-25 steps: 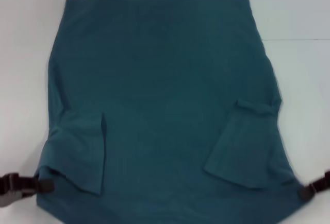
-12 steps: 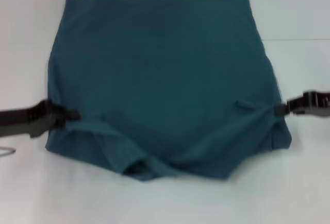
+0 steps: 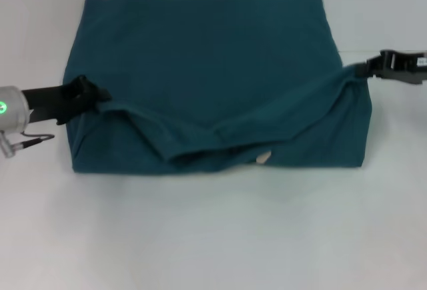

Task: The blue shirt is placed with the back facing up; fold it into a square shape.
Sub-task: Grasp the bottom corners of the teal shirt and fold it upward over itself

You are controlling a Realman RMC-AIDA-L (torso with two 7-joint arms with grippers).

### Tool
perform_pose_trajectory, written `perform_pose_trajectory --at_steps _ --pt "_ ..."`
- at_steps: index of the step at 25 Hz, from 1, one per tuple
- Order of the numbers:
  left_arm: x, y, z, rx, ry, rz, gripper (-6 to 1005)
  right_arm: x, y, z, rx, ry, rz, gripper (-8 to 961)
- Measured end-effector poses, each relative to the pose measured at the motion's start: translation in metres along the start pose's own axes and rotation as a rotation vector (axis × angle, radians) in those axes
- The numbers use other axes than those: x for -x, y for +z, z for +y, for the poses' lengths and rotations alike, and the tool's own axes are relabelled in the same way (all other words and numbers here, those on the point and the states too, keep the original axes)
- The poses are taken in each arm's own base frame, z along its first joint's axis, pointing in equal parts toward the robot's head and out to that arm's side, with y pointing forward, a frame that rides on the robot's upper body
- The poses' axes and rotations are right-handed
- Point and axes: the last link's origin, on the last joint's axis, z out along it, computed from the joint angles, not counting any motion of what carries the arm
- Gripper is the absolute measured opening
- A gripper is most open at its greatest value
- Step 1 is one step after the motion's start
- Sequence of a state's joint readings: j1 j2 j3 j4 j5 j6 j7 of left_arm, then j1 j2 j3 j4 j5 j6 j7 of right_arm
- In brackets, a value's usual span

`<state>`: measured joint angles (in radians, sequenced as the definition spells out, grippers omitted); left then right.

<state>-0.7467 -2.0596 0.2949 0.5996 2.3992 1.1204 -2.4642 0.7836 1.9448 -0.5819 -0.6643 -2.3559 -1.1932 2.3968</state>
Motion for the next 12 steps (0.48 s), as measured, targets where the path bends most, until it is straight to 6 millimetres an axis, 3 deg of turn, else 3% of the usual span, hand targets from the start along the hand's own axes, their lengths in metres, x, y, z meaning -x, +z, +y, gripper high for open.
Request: perform_pose_trajectory --at_steps 12 --pt "-0.031 0.029 0.018 -0.154 0.147 0.144 47 0.038 0.033 0.020 -0.161 -0.145 -0.149 61"
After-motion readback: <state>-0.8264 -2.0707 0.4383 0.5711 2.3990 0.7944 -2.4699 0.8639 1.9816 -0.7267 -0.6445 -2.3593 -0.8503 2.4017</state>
